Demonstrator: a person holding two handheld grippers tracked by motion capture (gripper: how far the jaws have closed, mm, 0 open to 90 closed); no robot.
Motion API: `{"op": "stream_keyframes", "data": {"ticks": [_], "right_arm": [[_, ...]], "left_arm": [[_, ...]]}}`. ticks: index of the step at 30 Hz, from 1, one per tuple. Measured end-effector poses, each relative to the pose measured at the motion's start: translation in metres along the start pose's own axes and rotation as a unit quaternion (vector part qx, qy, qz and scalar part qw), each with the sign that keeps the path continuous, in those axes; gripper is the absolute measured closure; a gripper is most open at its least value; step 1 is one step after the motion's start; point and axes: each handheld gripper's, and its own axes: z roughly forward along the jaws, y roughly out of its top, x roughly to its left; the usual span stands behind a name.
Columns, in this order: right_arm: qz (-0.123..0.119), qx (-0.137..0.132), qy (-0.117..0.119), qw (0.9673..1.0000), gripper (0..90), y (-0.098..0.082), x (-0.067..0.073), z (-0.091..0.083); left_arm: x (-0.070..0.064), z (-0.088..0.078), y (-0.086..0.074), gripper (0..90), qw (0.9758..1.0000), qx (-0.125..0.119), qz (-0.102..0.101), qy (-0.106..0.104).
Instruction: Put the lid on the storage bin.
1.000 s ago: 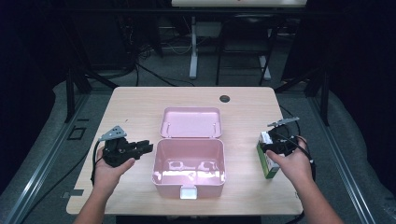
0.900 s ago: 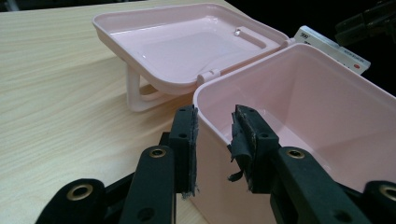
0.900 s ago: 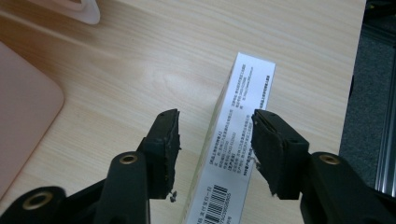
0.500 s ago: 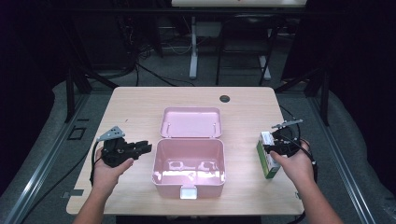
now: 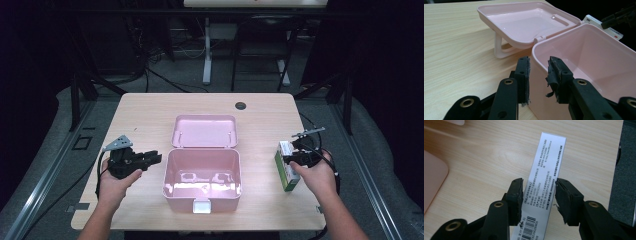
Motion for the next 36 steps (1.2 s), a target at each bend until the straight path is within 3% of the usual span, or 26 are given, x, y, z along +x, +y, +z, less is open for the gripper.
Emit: {"op": "stream_keyframes", "data": {"ticks": [7,11,20,25,36], "right_arm": [[0.011,0.0,0.005,0.9999,56.5,-0.001,-0.002,0.003],[0.01,0.001,0.012,0.9999,61.4,-0.001,-0.002,0.003],[-0.028,0.002,0.025,0.9993,62.2,0.0,0.005,0.002],[-0.051,0.002,0.05,0.9975,62.3,-0.001,0.012,0.002],[-0.09,0.011,0.066,0.9936,62.3,0.0,0.029,0.001]], "left_arm": [[0.001,0.001,-0.001,69.8,1.0,0.001,-0.001,0.001],[0.0,0.001,-0.001,69.9,1.0,0.0,-0.001,0.0],[0.001,0.001,-0.001,69.9,1.0,0.001,-0.001,0.001],[0.002,0.0,-0.001,70.1,1.0,0.004,-0.002,0.003],[0.002,0.0,-0.001,70.3,1.0,0.003,-0.001,0.004]]}}
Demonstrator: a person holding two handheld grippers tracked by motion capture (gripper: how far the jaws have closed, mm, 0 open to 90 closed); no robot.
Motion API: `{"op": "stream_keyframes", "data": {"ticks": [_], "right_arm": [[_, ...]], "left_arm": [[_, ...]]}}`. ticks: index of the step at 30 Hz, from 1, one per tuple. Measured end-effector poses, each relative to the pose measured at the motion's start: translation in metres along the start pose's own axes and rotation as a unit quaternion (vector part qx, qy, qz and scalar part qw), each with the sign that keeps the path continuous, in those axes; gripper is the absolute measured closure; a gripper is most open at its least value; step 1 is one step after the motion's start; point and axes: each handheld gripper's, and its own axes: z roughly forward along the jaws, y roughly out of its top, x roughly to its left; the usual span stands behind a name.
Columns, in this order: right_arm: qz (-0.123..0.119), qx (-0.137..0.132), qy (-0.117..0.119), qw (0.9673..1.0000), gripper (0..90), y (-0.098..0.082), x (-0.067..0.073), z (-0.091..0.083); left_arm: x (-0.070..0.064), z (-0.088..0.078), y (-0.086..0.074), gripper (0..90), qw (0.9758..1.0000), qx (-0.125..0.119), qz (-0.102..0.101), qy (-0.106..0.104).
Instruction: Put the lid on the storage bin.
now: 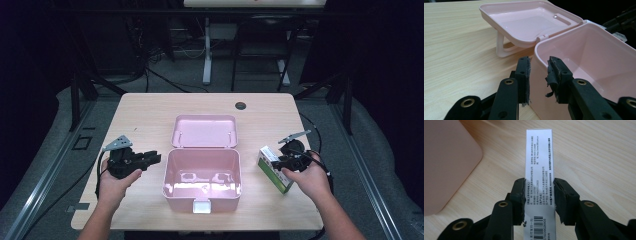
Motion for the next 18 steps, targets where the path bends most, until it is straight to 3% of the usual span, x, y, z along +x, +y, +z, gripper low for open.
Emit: {"op": "stream_keyframes", "data": {"ticks": [8,18], "right_arm": [[0.002,0.015,-0.005,0.9999,61.2,0.003,-0.001,0.0],[0.012,0.075,-0.009,0.9971,58.8,0.017,-0.002,-0.003]], "left_arm": [[0.0,0.0,0.0,70.3,1.0,0.001,0.0,0.0],[0.0,0.001,-0.001,70.3,1.0,0.001,0.0,0.001]]}}
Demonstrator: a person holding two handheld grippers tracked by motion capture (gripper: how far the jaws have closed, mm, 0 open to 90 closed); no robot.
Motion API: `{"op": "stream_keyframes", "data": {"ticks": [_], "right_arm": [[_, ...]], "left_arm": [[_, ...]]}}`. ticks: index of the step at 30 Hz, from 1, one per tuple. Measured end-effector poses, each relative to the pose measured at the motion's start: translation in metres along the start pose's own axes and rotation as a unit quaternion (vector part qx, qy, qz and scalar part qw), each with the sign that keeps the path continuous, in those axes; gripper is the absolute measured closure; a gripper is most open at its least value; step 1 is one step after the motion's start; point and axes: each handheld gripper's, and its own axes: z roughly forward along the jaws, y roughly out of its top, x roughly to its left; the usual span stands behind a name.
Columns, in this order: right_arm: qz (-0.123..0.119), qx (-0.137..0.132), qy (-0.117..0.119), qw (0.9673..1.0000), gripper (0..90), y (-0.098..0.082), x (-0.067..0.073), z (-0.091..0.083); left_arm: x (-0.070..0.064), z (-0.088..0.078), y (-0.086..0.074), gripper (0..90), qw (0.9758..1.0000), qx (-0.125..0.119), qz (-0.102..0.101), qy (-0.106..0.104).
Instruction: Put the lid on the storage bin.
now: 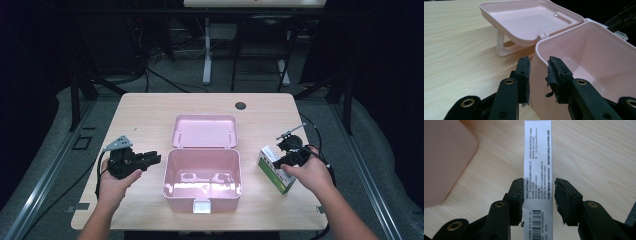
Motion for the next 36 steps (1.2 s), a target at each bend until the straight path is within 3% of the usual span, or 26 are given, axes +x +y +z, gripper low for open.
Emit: {"op": "stream_keyframes", "data": {"ticks": [9,19,36], "right_arm": [[-0.015,0.063,-0.005,0.9979,59.6,0.018,0.003,0.002],[-0.024,0.117,0.005,0.9928,59.4,0.029,0.001,0.009],[-0.033,0.16,0.003,0.9865,58.6,0.036,0.001,0.02]], "left_arm": [[0.0,0.0,0.0,70.3,1.0,-0.001,0.0,0.0],[0.001,-0.001,0.0,70.3,1.0,0.0,0.0,0.001],[0.0,0.0,0.0,70.2,1.0,0.001,0.001,-0.001]]}}
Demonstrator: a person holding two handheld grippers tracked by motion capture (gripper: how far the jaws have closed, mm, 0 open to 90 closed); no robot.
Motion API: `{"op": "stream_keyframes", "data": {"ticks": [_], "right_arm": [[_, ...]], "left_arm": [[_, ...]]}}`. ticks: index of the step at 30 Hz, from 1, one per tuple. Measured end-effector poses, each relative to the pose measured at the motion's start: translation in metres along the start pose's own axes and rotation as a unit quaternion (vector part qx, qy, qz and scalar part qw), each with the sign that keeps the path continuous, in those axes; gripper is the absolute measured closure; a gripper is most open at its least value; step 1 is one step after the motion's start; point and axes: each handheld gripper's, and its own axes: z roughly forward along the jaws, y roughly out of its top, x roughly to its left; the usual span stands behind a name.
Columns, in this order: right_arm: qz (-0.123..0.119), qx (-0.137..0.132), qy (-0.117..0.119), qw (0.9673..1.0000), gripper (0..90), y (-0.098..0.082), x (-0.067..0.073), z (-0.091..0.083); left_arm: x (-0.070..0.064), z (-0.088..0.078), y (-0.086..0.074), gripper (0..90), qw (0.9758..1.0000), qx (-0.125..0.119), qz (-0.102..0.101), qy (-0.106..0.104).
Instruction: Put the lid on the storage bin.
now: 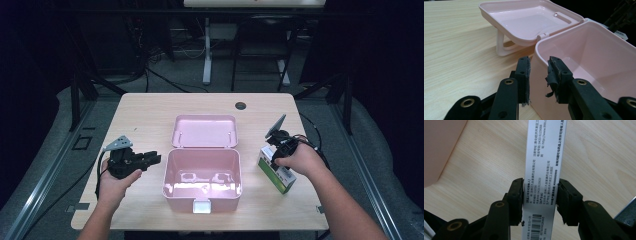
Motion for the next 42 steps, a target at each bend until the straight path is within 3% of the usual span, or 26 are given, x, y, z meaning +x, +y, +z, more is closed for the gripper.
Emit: {"op": "stream_keyframes", "data": {"ticks": [15,25,42], "right_arm": [[0.002,0.014,0.006,0.9999,58.8,0.005,-0.002,0.016],[0.006,0.015,0.006,0.9999,60.3,0.005,-0.001,0.017],[-0.027,0.019,-0.005,0.9994,61.9,0.006,0.003,0.013]], "left_arm": [[0.001,0.001,0.0,70.1,1.0,0.001,0.001,0.0],[0.001,0.0,0.0,70.1,1.0,0.001,0.0,0.0],[0.003,-0.002,0.0,69.0,1.0,-0.001,0.0,0.002]]}}
